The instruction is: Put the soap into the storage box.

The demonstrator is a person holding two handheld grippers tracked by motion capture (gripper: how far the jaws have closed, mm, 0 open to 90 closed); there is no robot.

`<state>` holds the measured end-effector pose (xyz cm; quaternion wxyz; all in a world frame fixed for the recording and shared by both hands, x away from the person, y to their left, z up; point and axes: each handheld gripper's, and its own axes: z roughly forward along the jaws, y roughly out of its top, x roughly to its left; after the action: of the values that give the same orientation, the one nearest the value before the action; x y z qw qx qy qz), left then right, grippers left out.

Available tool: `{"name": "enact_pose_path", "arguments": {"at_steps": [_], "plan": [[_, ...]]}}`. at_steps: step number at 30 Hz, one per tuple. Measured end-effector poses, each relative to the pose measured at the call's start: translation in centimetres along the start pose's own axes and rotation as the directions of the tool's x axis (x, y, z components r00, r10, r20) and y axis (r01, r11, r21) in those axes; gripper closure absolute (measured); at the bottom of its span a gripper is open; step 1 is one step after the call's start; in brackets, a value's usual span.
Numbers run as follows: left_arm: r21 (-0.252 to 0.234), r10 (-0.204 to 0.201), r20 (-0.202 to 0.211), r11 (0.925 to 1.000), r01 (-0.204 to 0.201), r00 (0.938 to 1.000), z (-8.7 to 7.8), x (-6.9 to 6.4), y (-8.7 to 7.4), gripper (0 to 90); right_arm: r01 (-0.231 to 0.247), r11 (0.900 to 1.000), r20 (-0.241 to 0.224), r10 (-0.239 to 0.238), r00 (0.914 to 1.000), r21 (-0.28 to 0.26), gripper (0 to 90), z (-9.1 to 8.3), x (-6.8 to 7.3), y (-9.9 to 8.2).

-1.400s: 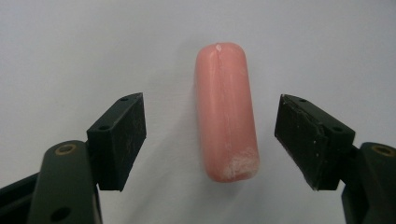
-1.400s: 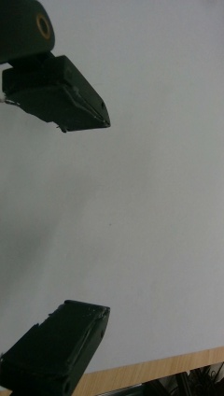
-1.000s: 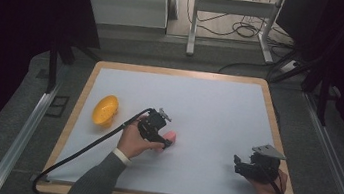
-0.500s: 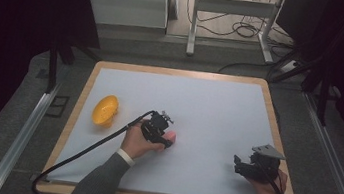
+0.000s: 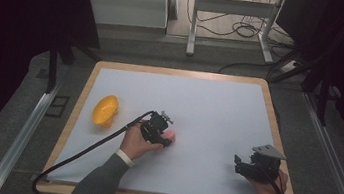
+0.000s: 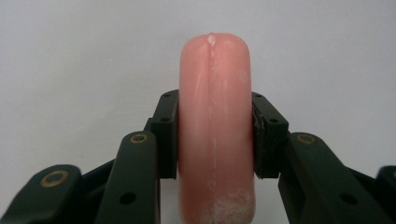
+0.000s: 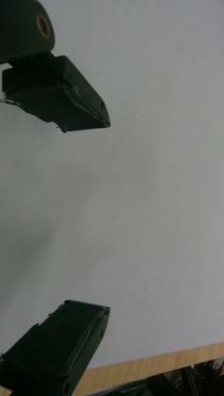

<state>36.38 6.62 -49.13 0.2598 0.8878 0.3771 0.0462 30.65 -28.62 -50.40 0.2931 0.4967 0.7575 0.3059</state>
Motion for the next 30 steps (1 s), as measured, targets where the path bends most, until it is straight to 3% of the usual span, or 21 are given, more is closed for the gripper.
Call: {"name": "enact_pose_path", "arguments": {"at_steps": [14, 30], "plan": [[-0.051, 0.008, -0.014, 0.9986, -0.009, 0.9999, -2.4, 0.2, -0.1, 60.1, -0.004, 1.0, 0.002, 0.004, 1.0, -0.007, 8.6, -0.1, -0.1, 0.0], [-0.09, -0.03, -0.036, 0.9956, 0.027, 0.9989, -4.4, 1.8, -1.3, 60.2, -0.002, 1.0, 0.002, 0.002, 1.0, -0.004, 8.7, -0.1, -0.1, 0.0]]}}
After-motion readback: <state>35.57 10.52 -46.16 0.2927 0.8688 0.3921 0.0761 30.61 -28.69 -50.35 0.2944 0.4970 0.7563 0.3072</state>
